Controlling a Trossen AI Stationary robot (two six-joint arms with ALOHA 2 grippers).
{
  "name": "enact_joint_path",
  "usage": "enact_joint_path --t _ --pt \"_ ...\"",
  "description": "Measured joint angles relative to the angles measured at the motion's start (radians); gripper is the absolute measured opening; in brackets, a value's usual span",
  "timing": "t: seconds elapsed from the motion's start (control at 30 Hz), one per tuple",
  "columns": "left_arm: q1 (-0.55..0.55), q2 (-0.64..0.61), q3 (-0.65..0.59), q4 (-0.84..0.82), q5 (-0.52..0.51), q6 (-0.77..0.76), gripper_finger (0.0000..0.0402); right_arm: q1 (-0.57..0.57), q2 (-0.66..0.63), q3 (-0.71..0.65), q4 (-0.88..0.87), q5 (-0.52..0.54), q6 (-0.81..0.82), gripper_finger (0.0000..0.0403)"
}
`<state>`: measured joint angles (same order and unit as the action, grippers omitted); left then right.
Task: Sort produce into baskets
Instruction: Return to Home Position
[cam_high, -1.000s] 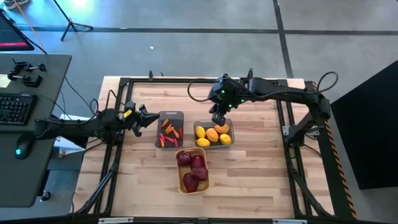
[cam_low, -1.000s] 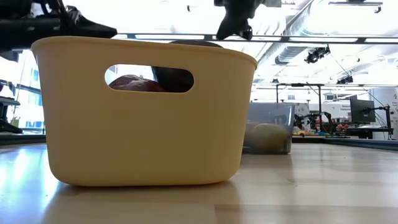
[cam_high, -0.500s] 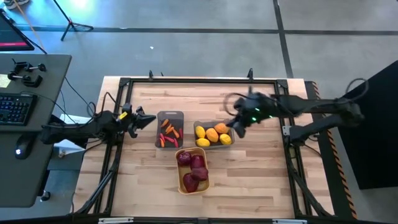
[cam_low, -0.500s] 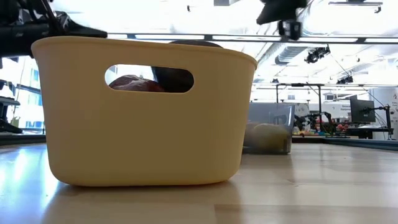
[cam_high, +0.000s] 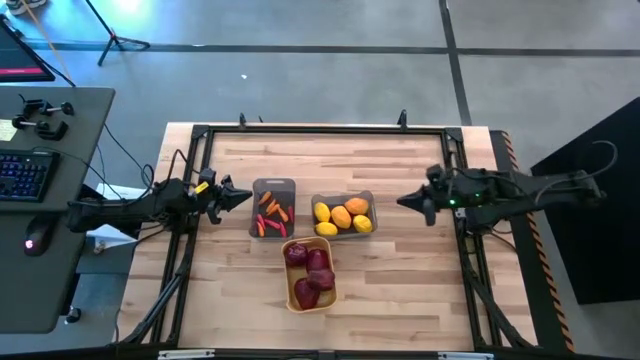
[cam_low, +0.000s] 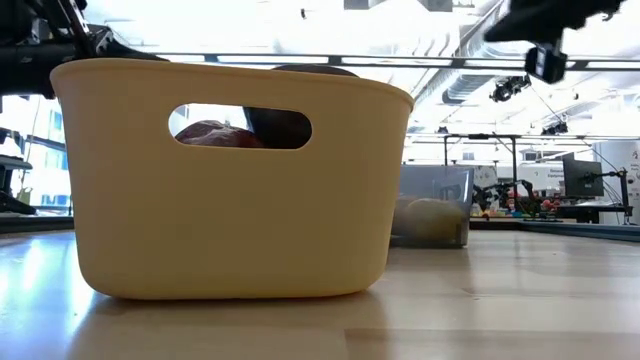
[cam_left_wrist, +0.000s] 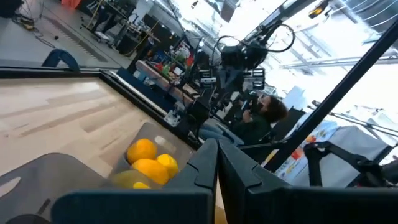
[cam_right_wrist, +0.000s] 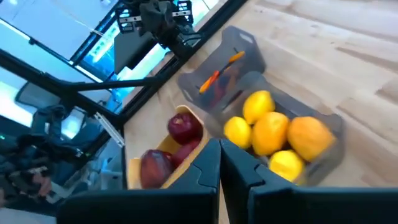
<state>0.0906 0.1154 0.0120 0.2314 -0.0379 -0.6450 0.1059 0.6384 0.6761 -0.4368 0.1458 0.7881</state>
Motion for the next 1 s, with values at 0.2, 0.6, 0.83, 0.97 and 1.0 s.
enact_joint_path --t 0.2,0.6,0.83,0.97,1.0 --pt "0.000 -0.001 0.000 -0.004 0.000 0.029 0.0000 0.002 -0.198 -0.171 0.120 -0.016 -0.128 0.0000" --pt "0.000 -0.001 0.000 -0.003 0.000 0.028 0.0000 -0.061 -0.439 -0.415 0.390 -0.187 -0.378 0.0000" --pt "0.000 -0.001 0.000 -0.003 0.000 0.028 0.0000 -0.060 -0.568 -0.520 0.396 -0.239 -0.407 0.0000" --pt "0.000 -0.001 0.000 -0.003 0.000 0.028 0.0000 -0.060 -0.636 -0.566 0.401 -0.229 -0.448 0.0000" --pt "0.000 -0.001 0.000 -0.003 0.000 0.028 0.0000 -0.060 -0.639 -0.576 0.410 -0.229 -0.456 0.0000"
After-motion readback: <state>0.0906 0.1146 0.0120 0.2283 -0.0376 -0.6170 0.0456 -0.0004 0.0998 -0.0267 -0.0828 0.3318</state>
